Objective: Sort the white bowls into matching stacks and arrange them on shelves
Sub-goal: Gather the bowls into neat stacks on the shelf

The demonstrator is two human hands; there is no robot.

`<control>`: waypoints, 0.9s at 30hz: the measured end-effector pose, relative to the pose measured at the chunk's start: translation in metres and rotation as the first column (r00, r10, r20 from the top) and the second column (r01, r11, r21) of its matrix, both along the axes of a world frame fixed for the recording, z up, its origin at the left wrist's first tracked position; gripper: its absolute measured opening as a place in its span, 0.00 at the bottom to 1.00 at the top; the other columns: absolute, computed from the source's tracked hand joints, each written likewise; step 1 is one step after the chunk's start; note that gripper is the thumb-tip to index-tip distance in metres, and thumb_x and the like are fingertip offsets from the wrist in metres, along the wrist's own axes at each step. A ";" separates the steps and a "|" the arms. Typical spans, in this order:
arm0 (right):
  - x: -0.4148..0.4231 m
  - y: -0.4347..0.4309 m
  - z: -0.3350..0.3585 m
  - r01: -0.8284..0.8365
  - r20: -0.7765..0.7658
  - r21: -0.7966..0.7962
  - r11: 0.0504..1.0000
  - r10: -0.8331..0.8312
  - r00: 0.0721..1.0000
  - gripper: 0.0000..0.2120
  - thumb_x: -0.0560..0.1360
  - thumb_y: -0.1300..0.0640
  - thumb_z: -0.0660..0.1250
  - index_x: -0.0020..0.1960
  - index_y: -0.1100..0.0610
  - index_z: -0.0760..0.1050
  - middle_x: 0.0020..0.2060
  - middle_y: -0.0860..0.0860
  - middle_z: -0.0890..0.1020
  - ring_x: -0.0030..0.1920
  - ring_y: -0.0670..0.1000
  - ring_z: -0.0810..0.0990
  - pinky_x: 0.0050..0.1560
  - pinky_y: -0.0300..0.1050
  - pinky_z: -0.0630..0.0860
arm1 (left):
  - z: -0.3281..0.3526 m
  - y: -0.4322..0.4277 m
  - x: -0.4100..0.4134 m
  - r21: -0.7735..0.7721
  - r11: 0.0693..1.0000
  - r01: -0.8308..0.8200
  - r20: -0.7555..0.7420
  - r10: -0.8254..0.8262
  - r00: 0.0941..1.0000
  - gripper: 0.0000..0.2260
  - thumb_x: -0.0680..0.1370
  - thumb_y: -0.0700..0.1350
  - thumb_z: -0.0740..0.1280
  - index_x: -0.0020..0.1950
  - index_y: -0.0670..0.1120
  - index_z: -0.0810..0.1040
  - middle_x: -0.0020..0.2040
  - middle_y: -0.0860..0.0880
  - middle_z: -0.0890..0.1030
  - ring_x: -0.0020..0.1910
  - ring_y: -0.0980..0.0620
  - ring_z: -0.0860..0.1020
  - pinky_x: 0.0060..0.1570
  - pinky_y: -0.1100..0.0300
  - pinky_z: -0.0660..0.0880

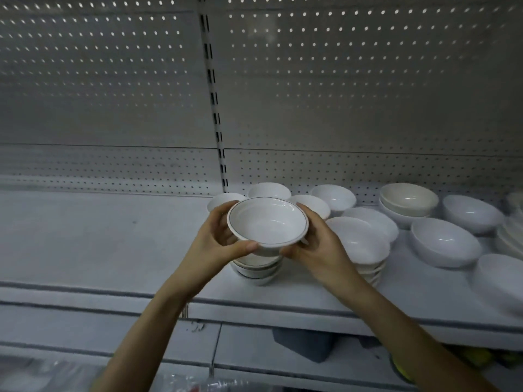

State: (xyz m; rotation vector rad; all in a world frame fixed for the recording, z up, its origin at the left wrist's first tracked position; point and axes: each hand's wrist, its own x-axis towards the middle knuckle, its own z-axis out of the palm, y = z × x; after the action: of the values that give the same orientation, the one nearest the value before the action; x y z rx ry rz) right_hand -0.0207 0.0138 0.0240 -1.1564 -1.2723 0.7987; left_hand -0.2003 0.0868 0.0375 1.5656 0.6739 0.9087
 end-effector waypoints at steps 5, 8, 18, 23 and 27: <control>-0.014 0.026 -0.024 0.061 -0.023 -0.053 0.997 -0.063 0.998 0.30 0.60 0.54 0.75 0.59 0.42 0.69 0.54 0.31 0.78 0.60 0.37 0.74 0.56 0.34 0.73 | -0.017 0.045 -0.017 -0.056 0.990 0.133 -0.081 -0.137 0.987 0.30 0.64 0.38 0.73 0.64 0.49 0.69 0.60 0.54 0.78 0.57 0.60 0.78 0.54 0.65 0.76; -0.017 0.030 -0.035 0.056 -0.013 -0.107 0.993 -0.058 0.998 0.32 0.60 0.48 0.77 0.61 0.43 0.69 0.57 0.32 0.77 0.62 0.39 0.73 0.58 0.35 0.73 | -0.033 0.061 -0.019 -0.054 0.983 0.173 -0.136 -0.179 0.974 0.35 0.64 0.41 0.79 0.67 0.50 0.68 0.63 0.54 0.77 0.63 0.58 0.74 0.63 0.60 0.72; -0.010 0.038 -0.061 0.083 0.042 -0.203 0.976 -0.076 0.996 0.33 0.61 0.55 0.76 0.62 0.41 0.66 0.58 0.32 0.75 0.64 0.38 0.71 0.64 0.41 0.70 | -0.062 0.080 -0.014 -0.005 0.968 0.252 -0.217 -0.247 0.944 0.38 0.63 0.51 0.77 0.71 0.55 0.66 0.68 0.61 0.72 0.69 0.63 0.66 0.70 0.62 0.63; -0.009 0.037 -0.069 0.046 -0.022 -0.224 0.974 -0.052 0.998 0.31 0.61 0.60 0.74 0.61 0.45 0.67 0.58 0.35 0.75 0.61 0.36 0.73 0.59 0.36 0.72 | -0.070 0.079 -0.014 -0.031 0.960 0.280 -0.215 -0.280 0.936 0.35 0.64 0.48 0.76 0.68 0.54 0.67 0.65 0.62 0.74 0.68 0.62 0.69 0.64 0.68 0.67; -0.007 0.038 -0.071 0.021 -0.036 -0.231 0.973 -0.031 0.999 0.33 0.63 0.61 0.74 0.63 0.46 0.66 0.62 0.39 0.73 0.65 0.40 0.72 0.61 0.38 0.72 | -0.072 0.079 -0.014 -0.038 0.955 0.293 -0.213 -0.294 0.932 0.35 0.67 0.44 0.76 0.70 0.53 0.65 0.66 0.60 0.73 0.68 0.60 0.69 0.65 0.67 0.67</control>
State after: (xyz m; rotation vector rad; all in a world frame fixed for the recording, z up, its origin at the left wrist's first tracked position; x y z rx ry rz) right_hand -0.0277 0.0521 -0.0472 -1.3328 -1.1509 0.9642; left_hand -0.2140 0.1655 -0.0349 1.7212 0.5718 0.5169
